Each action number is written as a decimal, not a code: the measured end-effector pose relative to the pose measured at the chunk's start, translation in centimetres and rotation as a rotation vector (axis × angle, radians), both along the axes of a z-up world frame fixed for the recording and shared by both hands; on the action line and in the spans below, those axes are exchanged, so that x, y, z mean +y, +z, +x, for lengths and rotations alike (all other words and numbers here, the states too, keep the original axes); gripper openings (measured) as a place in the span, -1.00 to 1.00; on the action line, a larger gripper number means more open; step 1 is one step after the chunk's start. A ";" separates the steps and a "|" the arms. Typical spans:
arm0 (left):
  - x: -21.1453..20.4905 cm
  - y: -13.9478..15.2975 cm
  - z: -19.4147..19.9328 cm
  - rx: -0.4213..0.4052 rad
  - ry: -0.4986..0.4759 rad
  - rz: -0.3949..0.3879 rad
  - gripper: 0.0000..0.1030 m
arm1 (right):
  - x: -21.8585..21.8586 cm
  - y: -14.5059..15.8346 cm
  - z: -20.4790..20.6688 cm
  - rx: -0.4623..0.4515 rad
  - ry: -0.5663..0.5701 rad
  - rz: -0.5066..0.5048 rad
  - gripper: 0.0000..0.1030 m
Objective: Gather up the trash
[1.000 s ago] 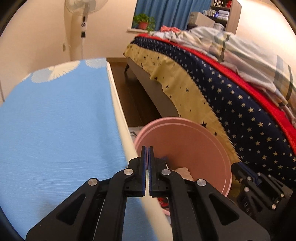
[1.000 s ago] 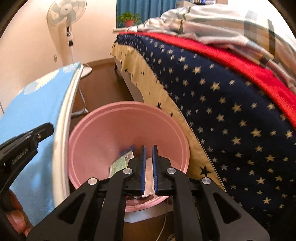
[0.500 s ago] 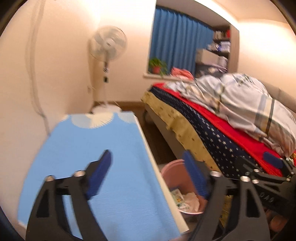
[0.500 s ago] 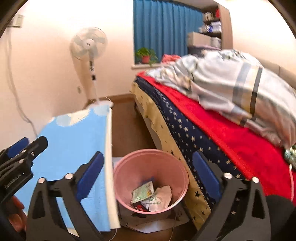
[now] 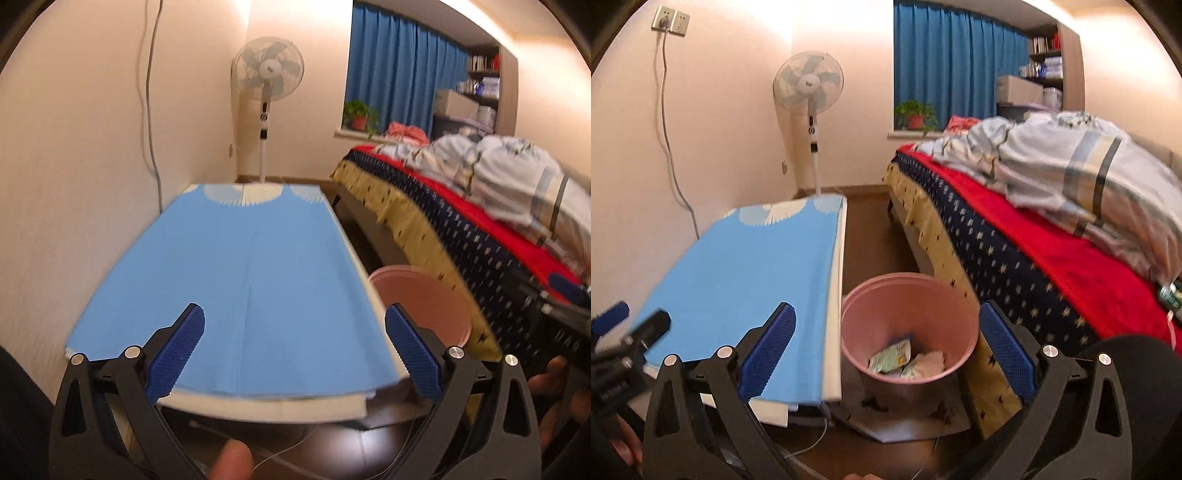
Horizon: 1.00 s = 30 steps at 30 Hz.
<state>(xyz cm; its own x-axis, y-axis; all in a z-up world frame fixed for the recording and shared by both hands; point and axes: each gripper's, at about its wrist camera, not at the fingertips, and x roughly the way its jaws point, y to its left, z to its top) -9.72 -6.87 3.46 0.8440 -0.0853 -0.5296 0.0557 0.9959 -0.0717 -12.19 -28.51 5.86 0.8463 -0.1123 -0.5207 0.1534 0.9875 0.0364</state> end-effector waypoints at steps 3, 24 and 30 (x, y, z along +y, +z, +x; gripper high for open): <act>-0.2 -1.0 0.4 0.018 0.003 0.009 0.85 | 0.6 -0.5 0.1 0.003 -0.002 -0.028 0.90; 0.7 -1.5 -0.2 0.010 0.035 0.009 0.85 | 3.3 -1.8 0.1 0.016 0.020 -0.092 0.90; 0.7 -1.5 -0.2 0.008 0.035 0.008 0.85 | 3.6 -1.8 0.1 0.016 0.015 -0.093 0.90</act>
